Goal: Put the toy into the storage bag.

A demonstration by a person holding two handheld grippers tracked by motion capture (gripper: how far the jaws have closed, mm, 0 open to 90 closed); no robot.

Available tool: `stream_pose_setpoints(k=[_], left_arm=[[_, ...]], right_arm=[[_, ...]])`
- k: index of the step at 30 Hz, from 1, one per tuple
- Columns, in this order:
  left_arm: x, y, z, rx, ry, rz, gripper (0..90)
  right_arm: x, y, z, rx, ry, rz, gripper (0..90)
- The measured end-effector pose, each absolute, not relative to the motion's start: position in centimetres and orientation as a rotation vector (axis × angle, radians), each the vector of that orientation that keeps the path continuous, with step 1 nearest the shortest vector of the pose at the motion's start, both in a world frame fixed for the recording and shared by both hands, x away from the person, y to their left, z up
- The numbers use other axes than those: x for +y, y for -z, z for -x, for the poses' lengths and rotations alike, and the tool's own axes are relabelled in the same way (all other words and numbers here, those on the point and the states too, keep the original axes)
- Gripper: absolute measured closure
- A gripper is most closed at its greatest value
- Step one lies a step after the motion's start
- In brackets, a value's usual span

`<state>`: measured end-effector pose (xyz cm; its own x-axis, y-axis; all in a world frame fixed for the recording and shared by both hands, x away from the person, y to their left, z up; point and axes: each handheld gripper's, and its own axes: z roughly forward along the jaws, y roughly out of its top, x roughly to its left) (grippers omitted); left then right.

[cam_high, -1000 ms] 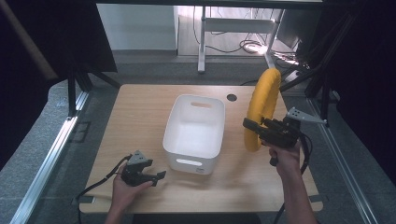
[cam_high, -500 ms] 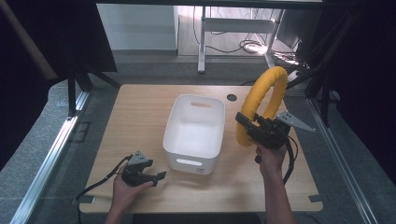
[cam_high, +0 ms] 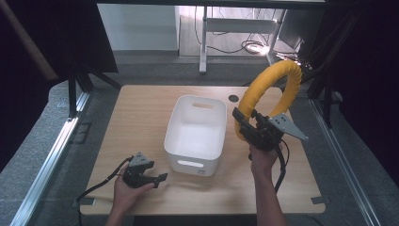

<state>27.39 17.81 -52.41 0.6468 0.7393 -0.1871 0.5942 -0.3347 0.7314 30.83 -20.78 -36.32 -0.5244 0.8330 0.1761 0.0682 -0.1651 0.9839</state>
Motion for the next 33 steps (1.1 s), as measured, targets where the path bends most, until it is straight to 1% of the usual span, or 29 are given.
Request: stream_pose_setpoints(k=[8,18,30,33], left_arm=[[17.9,52.3,-27.4,1.035,-0.229,-2.049,22.9],[17.9,52.3,-27.4,1.034,-0.228,-2.049,22.9],[18.0,52.2,-27.3,1.037,-0.224,-2.041,22.9],[18.0,52.2,-27.4,1.035,-0.223,-2.047,22.9]], right_arm=[[-19.7,35.9,-30.9,1.545,-1.763,-1.015,50.3],[-18.1,34.3,-30.3,1.542,-1.742,-0.945,50.2],[-15.4,31.4,-30.1,1.511,-1.762,-0.86,50.1],[-14.1,30.7,-30.1,1.519,-1.781,-0.831,50.1]])
